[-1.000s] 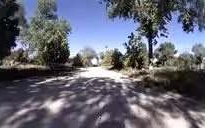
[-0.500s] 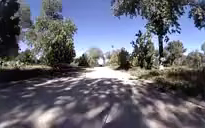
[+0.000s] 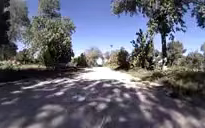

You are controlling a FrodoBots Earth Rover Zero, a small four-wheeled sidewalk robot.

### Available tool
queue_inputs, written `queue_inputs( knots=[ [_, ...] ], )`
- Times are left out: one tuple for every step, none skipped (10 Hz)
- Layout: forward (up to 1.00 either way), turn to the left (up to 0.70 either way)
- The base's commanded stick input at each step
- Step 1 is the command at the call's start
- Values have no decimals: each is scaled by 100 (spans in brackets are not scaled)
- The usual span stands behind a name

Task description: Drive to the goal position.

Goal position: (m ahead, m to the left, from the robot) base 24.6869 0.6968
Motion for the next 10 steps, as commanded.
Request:
queue_inputs(
  knots=[
    [100, 33],
    [100, 43],
    [100, 21],
    [100, 3],
    [100, 3],
    [100, 3],
    [100, 3],
    [100, 3],
    [100, 3],
    [100, 3]
  ],
)
